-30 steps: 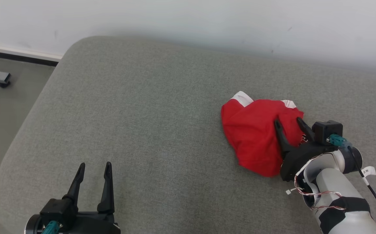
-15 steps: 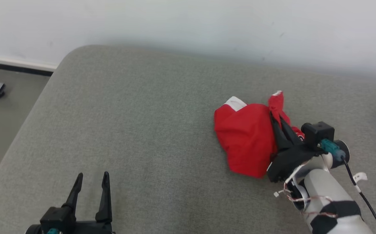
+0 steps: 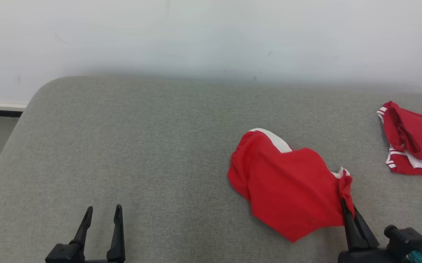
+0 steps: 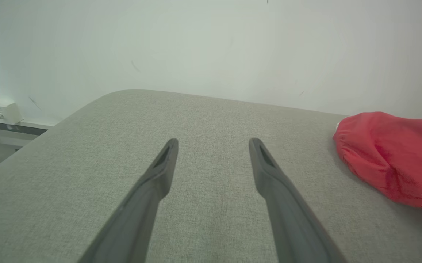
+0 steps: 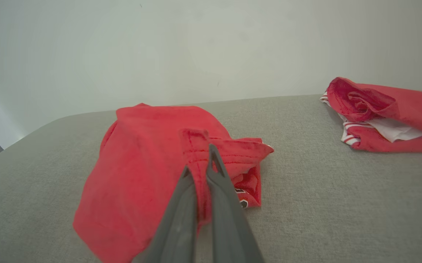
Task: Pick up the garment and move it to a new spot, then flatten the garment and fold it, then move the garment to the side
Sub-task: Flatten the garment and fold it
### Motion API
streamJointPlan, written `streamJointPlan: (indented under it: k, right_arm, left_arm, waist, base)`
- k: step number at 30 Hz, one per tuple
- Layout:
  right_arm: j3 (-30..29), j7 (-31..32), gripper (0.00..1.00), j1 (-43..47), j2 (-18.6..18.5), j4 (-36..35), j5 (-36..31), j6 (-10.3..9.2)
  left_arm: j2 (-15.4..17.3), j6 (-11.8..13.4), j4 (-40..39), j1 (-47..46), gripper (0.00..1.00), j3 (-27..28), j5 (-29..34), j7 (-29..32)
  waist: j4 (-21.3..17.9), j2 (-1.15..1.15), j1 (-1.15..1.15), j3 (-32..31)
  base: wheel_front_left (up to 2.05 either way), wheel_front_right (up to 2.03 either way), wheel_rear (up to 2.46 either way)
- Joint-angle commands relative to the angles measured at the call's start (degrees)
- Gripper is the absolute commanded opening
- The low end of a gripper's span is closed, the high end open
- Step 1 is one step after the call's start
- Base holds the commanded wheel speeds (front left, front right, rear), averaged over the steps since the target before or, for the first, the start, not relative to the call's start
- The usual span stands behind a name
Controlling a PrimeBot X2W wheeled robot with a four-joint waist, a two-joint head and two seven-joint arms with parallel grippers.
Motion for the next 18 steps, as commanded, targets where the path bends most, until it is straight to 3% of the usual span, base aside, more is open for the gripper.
streamJointPlan:
  k: [1,4,5,6,13,18]
  right_arm:
    - [-0.86,-0.04,0.0,1.15,0.71,-0.56,0.43,-0.12]
    - [-2.79,-0.04,0.0,3.73,2.26,-0.42,0.4,-0.12]
    - [-3.52,-0.04,0.35,4.19,2.67,-0.28,0.21,-0.12]
    - [-3.93,-0.04,1.0,4.58,3.16,-0.17,0.09,-0.12]
    - [-5.55,-0.04,1.0,4.21,3.84,-1.24,-1.05,-0.12]
    - [-6.0,-0.04,1.0,1.2,1.41,-0.66,-1.47,-0.12]
  left_arm:
    - [-0.14,-0.37,-0.18,0.52,1.0,0.11,0.02,-0.18]
    - [-0.14,-0.4,-0.16,0.24,1.0,0.11,0.13,-0.18]
    - [-0.16,-0.41,-0.2,0.21,1.0,0.06,0.17,-0.18]
    - [-0.17,-0.41,-0.27,0.26,1.0,0.11,0.19,-0.18]
    - [-0.18,-0.25,-0.33,0.14,1.0,0.32,0.49,-0.18]
    - [-0.08,-0.28,-0.44,-0.12,1.0,0.49,0.77,-0.18]
  waist:
    - [-1.27,0.0,0.0,-0.13]
    - [-1.97,0.0,0.0,-0.05]
    - [-2.16,0.0,0.0,-0.05]
    - [-2.36,0.0,0.0,-0.06]
    - [-2.96,0.0,0.0,-0.08]
    - [-2.62,0.0,0.0,-0.2]
  base:
    - [0.0,0.0,0.0]
    - [0.0,0.0,0.0]
    - [0.0,0.0,0.0]
    - [0.0,0.0,0.0]
    - [0.0,0.0,0.0]
    - [0.0,0.0,0.0]
